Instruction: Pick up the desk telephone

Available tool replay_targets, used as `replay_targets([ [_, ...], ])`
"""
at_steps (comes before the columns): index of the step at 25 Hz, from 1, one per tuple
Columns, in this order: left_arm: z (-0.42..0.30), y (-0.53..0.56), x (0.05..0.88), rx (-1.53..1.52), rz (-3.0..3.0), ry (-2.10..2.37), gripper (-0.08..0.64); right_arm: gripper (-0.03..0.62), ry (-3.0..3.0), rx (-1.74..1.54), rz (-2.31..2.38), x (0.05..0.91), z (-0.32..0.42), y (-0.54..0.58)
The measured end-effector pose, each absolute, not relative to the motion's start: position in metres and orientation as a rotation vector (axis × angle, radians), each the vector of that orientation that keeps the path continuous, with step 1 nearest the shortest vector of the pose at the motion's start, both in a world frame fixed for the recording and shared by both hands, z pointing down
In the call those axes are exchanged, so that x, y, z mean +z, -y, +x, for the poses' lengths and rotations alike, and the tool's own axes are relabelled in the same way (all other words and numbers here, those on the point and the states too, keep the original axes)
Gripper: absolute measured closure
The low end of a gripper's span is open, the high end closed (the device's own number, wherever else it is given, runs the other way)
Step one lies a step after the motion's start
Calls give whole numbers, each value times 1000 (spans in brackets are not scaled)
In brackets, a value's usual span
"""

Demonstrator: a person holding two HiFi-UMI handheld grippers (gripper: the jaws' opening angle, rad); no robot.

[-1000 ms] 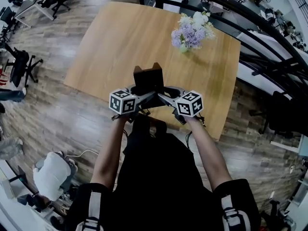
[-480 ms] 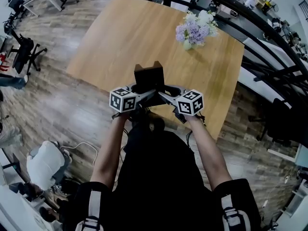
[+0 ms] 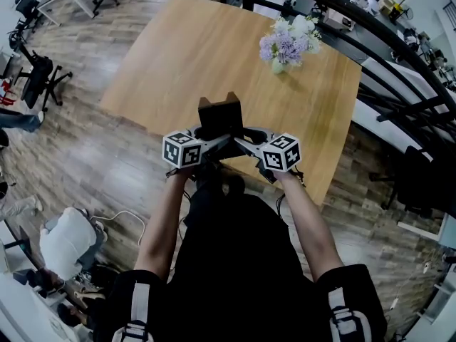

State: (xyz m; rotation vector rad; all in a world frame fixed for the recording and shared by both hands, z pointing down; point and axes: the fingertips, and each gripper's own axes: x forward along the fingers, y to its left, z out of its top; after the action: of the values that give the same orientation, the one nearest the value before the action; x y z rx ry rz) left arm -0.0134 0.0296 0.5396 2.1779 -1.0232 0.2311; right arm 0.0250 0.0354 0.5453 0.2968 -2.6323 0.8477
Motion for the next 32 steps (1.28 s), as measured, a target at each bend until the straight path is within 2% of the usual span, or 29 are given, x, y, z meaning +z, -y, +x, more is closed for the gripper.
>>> replay_targets([
  [32,-18,-47,546,254,2162,1006,282,420,2606,885,293,552,20,-53],
])
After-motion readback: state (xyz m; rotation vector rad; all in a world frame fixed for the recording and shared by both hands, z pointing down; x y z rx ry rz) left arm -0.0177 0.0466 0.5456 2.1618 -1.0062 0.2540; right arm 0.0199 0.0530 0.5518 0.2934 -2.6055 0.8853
